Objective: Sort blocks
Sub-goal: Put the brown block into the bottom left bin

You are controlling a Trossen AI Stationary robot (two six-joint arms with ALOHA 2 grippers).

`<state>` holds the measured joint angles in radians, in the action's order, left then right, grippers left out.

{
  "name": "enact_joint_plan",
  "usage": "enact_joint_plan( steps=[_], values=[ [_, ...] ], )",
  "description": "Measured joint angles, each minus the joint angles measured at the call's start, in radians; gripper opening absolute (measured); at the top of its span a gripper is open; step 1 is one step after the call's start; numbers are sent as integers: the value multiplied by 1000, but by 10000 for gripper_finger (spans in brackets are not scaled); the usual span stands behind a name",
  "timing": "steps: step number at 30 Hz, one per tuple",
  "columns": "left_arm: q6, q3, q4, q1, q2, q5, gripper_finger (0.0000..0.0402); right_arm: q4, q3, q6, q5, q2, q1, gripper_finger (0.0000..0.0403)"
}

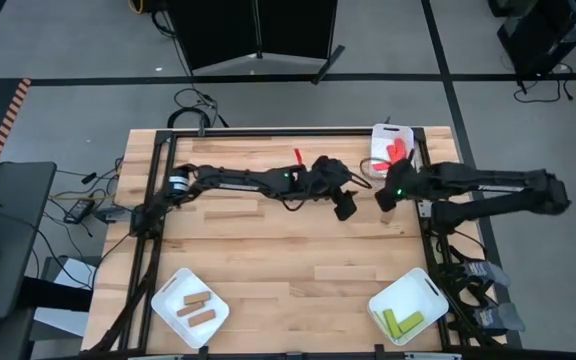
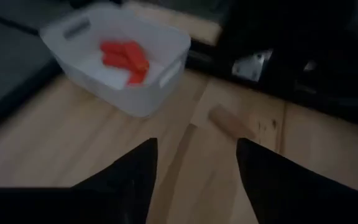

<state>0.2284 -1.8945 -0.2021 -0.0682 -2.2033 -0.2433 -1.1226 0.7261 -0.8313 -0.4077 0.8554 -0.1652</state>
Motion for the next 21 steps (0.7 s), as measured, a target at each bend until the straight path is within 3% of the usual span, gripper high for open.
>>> enact_joint_plan(
  steps=[3, 11, 16, 21],
  values=[
    [-15, 112, 18, 4, 117, -42, 210, -51, 0, -123, 5, 61, 83, 15],
    [32, 584, 238, 16, 498, -130, 192, -157, -46, -474, 49, 218, 226, 7],
    [82, 832, 383, 34, 699, -161, 191, -133, -59, -511, 47, 302, 233, 5],
    [113, 965, 455, 57, 831, -180, 191, -121, -59, -432, 87, 387, 181, 3]
  ],
)
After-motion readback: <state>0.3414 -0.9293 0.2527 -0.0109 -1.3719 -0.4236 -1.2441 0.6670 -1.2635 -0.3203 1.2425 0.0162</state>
